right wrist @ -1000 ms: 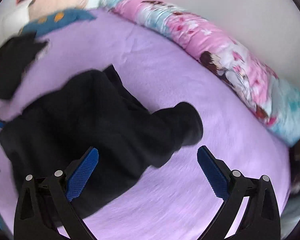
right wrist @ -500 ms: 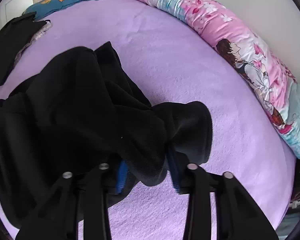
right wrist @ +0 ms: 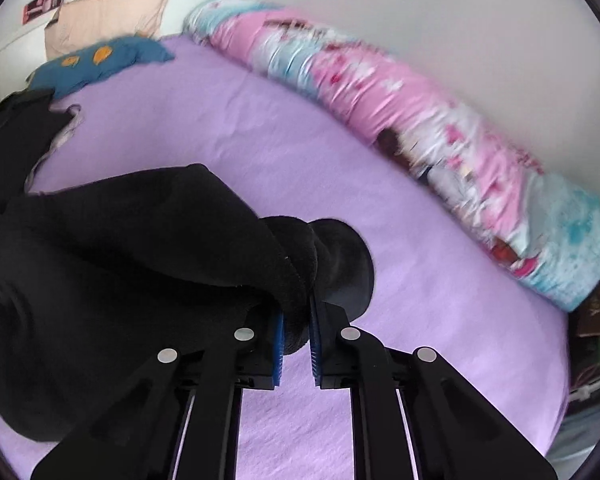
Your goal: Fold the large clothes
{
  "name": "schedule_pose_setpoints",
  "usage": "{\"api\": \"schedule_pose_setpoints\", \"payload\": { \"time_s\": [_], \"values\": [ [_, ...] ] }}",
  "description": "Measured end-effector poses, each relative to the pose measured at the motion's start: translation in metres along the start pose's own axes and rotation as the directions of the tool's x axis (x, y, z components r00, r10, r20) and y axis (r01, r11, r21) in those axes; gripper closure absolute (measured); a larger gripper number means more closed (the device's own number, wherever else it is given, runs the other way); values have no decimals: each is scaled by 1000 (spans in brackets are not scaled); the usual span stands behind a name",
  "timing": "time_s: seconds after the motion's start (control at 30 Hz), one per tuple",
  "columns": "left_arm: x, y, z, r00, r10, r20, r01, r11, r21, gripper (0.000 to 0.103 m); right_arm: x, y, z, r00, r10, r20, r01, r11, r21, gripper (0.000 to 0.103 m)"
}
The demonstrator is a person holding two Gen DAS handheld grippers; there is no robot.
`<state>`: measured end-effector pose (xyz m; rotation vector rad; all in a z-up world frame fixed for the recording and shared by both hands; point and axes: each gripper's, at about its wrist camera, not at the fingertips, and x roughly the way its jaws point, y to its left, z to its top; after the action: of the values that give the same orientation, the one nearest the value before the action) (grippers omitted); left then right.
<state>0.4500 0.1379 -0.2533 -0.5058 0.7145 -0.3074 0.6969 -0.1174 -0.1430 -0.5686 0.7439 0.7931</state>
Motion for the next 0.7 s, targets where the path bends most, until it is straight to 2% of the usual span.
{"api": "schedule_pose_setpoints", "payload": {
  "time_s": [0.07, 0.13, 0.17, 0.2, 0.23, 0.27, 0.3, 0.37, 0.4, 0.43, 0.47, 0.5, 0.53, 0.57, 0.63, 0.7],
  "values": [
    [-3, 14, 4, 998, 59, -15, -58, 998, 25, 83, 13, 7, 3, 1000, 1, -29, -2, 1000, -12, 92],
    [11, 30, -3, 993, 61, -104, -61, 998, 10, 82, 44, 18, 1, 994, -1, -110, -1, 1000, -20, 90],
    [26, 38, -11, 981, 45, -188, -45, 999, 6, 80, 65, 22, -5, 983, 9, -182, -12, 1000, -15, 87],
    [42, 42, -23, 962, 29, -271, -26, 1000, 15, 79, 88, 23, -13, 965, 16, -261, -12, 1000, 16, 81],
    [50, 41, -30, 953, 22, -303, -15, 1000, 25, 75, 116, 27, -26, 934, -8, -357, 16, 1000, 21, 75],
    [52, 38, -34, 951, 19, -309, -7, 999, 41, 75, 135, 31, -37, 908, -19, -418, 29, 999, 18, 66],
    [48, 34, -33, 954, 19, -298, -6, 999, 46, 74, 146, 37, -47, 898, -13, -439, 23, 1000, 17, 64],
    [39, 33, -30, 954, 25, -298, -16, 999, 31, 68, 139, 40, -47, 919, -46, -391, 55, 998, 12, 58],
    [30, 30, -28, 952, 66, -297, -54, 997, 50, 63, 126, 37, -42, 935, -39, -353, 57, 998, 40, 48],
    [21, 27, -26, 951, 95, -293, -75, 994, 78, 46, 115, 35, -38, 946, -33, -322, 53, 997, 51, 37],
    [8, 23, -23, 953, 110, -284, -82, 991, 107, 23, 100, 35, -33, 958, -46, -283, 61, 997, 44, 14],
    [-3, 21, -17, 961, 99, -260, -69, 990, 121, 15, 80, 35, -24, 971, -56, -233, 63, 998, 22, 6],
    [-17, 18, -11, 973, 71, -218, -41, 989, 141, 6, 68, 37, -18, 978, -43, -205, 45, 999, 6, 7],
    [-31, 16, -3, 984, 34, -175, -11, 991, 134, 6, 54, 40, -8, 985, -36, -171, 33, 999, -17, 7],
    [-43, 16, 5, 990, 29, -138, -14, 994, 111, 6, 34, 47, 11, 992, -16, -125, 8, 998, -63, 7],
    [-35, 2, 15, 992, 17, -127, -2, 993, 114, 6, 31, 62, 25, 990, 49, -135, -63, 993, -101, 7]
  ]
}}
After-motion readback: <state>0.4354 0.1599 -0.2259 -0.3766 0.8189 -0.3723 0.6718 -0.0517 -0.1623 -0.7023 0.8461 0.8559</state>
